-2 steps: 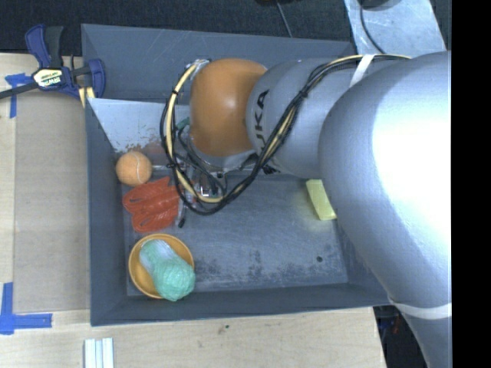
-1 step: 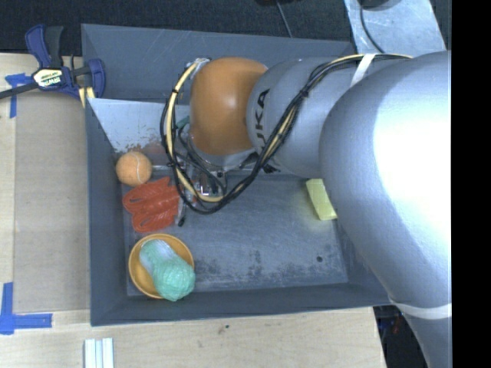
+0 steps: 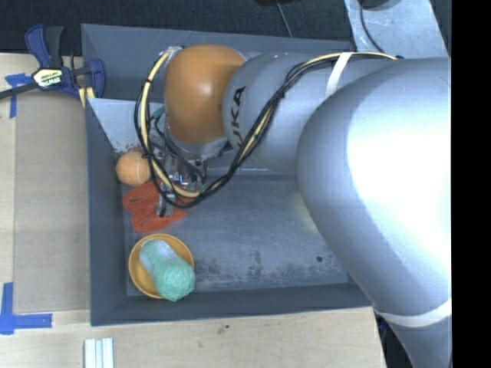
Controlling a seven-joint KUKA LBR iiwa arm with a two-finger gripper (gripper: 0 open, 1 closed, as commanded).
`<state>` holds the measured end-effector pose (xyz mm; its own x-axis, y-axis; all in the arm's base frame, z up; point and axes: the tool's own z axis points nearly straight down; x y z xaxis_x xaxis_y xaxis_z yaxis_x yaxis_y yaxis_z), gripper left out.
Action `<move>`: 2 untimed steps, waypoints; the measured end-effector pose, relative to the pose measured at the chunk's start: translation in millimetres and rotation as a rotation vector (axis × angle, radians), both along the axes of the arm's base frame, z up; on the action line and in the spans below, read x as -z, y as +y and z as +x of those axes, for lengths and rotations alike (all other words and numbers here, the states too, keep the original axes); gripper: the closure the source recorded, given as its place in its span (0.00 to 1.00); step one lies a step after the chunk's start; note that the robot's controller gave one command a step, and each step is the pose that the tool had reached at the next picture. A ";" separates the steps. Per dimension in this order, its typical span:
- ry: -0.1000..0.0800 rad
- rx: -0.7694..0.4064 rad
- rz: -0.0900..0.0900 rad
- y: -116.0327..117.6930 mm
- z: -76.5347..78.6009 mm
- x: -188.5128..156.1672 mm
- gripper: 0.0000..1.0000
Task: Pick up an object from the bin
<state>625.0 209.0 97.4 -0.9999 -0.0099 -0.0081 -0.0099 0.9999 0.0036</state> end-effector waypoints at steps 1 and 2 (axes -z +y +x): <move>0.001 0.109 -0.001 -42.2 -20.2 27.0 0.00; -0.008 -0.186 0.000 -21.5 -17.0 26.3 0.00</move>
Offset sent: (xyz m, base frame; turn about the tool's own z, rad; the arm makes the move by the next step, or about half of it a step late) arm -0.0184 -0.0220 -0.0274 -0.1846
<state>608.0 187.5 71.1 -0.9807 -0.1950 -0.0164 -0.1951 0.9808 0.0027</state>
